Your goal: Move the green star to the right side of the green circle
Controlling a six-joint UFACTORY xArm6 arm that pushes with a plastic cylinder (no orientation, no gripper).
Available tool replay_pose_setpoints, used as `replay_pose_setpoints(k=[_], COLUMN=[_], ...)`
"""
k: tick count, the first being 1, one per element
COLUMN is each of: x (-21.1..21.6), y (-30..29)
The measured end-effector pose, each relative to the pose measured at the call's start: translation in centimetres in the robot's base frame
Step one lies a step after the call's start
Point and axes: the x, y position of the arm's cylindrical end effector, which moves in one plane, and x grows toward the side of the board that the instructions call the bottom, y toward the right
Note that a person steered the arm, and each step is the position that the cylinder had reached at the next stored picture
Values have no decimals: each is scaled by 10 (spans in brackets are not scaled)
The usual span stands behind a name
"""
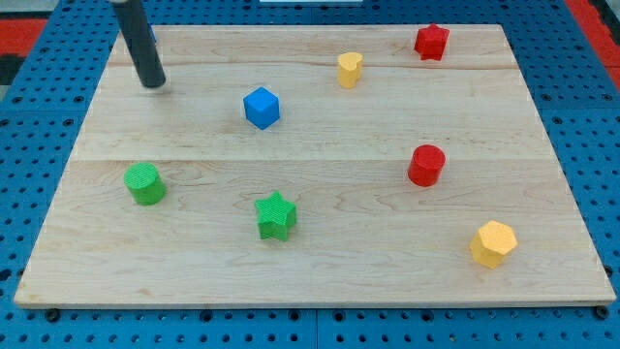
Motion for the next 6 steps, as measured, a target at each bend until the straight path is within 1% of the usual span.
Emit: replay_pose_setpoints(k=[1, 2, 3, 4, 5, 6], x=[33, 60, 103, 141, 223, 216], y=[37, 90, 136, 245, 257, 192])
